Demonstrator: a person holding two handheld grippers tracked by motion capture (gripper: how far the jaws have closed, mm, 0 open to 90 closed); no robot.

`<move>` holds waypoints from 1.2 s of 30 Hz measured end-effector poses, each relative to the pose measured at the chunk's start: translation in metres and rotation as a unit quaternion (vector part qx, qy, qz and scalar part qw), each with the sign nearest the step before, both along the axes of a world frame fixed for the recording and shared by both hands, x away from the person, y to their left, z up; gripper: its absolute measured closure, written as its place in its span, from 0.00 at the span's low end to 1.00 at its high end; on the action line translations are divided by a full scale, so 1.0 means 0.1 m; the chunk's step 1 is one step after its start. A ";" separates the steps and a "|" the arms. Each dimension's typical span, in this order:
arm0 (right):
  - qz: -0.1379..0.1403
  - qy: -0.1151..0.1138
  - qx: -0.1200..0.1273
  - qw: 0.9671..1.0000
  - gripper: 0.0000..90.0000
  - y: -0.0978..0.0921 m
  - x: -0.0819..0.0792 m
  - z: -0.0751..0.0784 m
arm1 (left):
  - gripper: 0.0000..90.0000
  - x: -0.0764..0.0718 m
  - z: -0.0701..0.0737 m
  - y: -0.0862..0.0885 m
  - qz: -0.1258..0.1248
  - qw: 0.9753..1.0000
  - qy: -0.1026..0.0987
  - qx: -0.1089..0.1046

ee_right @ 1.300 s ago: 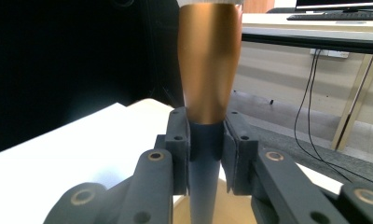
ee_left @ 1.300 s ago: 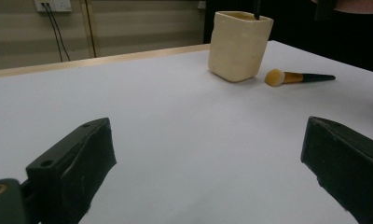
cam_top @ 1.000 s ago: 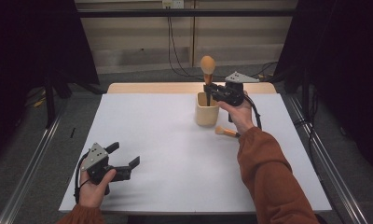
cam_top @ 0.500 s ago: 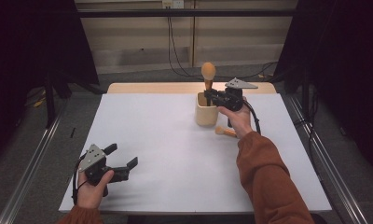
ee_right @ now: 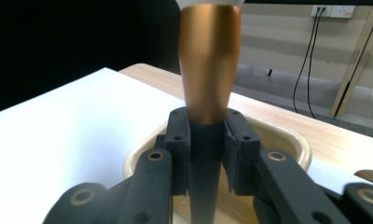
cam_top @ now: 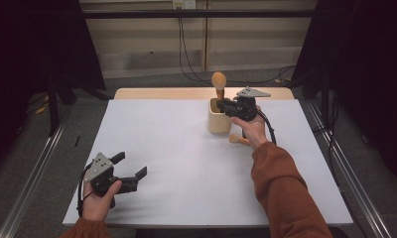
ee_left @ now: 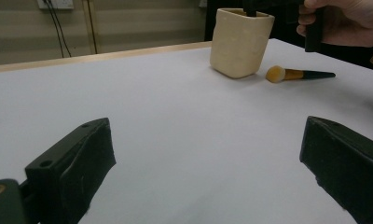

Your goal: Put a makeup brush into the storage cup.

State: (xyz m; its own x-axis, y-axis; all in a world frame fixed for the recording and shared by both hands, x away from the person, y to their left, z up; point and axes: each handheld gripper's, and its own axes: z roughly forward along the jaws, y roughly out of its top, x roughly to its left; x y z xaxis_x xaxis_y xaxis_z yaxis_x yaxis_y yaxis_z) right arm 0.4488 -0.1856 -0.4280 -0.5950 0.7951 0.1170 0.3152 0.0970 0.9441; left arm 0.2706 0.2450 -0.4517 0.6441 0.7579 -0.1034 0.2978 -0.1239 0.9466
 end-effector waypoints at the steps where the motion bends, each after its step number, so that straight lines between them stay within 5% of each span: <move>1: 0.000 0.002 0.002 1.000 0.78 0.00 0.00 0.00 | 0.03 0.00 0.00 0.00 -0.001 1.000 0.000 0.001; 6: -0.007 0.014 0.011 1.000 0.69 -0.03 0.00 -0.04 | 0.03 0.00 0.00 0.00 -0.002 1.000 -0.001 0.001; 20: -0.026 -0.001 0.021 0.999 0.31 -0.09 -0.11 0.01 | 0.03 0.00 0.00 0.01 0.000 1.000 -0.001 0.001; 36: -0.019 -0.009 0.020 1.000 0.01 -0.19 -0.44 0.06 | 0.03 0.00 -0.01 0.03 0.011 1.000 -0.001 0.002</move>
State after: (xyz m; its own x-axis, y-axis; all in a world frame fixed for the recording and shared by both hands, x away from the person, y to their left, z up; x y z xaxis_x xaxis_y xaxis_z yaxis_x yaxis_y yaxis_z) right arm 0.4044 -0.2049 -0.4217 -0.5661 0.8125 0.1395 0.3011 0.0462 0.9525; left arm 0.2704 0.2480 -0.4527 0.6273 0.7724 -0.0996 0.2995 -0.1212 0.9464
